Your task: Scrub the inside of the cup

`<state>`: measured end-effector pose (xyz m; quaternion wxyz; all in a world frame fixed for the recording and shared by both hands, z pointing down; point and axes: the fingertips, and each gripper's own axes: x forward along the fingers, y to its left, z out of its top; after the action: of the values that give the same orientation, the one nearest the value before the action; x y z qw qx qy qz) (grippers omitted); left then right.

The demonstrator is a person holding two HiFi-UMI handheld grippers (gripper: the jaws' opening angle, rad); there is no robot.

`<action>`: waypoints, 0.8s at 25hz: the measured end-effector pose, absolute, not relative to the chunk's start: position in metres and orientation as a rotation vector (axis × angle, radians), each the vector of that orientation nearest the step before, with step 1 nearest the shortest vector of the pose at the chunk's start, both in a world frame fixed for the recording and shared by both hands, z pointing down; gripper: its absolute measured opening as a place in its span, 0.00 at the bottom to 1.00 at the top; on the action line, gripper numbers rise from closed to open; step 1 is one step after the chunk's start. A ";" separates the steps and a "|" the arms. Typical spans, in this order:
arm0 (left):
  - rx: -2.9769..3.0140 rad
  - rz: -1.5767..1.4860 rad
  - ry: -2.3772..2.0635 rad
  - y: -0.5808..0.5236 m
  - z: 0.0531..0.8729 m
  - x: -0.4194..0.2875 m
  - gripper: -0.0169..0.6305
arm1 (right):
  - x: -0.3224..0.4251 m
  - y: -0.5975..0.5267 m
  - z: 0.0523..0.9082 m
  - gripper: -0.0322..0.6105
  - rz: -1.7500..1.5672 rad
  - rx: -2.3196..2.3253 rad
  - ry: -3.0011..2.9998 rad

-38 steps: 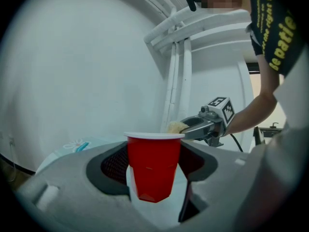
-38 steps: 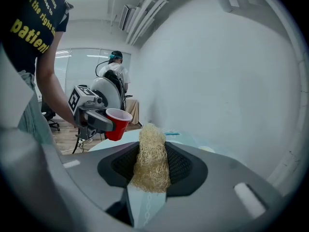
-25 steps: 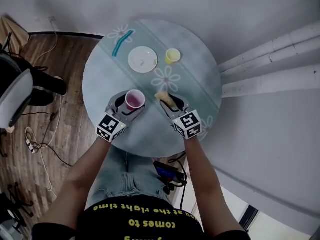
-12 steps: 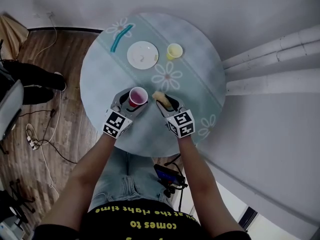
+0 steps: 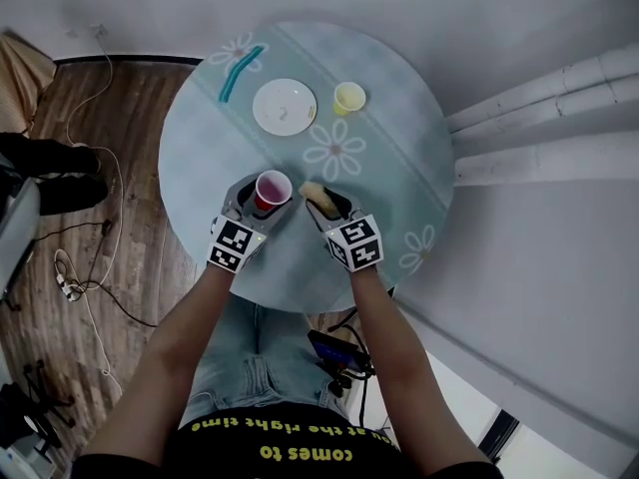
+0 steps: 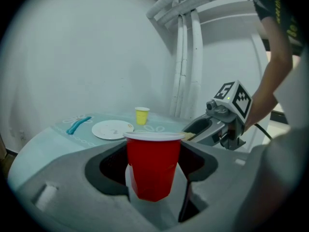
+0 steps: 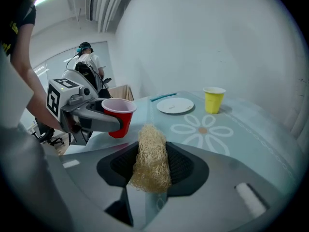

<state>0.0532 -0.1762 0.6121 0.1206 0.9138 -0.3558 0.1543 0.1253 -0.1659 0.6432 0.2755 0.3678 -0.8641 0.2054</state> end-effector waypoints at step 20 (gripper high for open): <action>2.631 0.509 -0.962 -0.167 0.630 0.036 0.51 | 0.114 -0.160 0.658 0.36 0.673 0.952 -2.308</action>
<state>0.0365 -0.1667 0.6298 0.1469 0.9140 -0.3343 0.1768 0.1138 -0.1601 0.6578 0.2746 0.3539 -0.8583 0.2502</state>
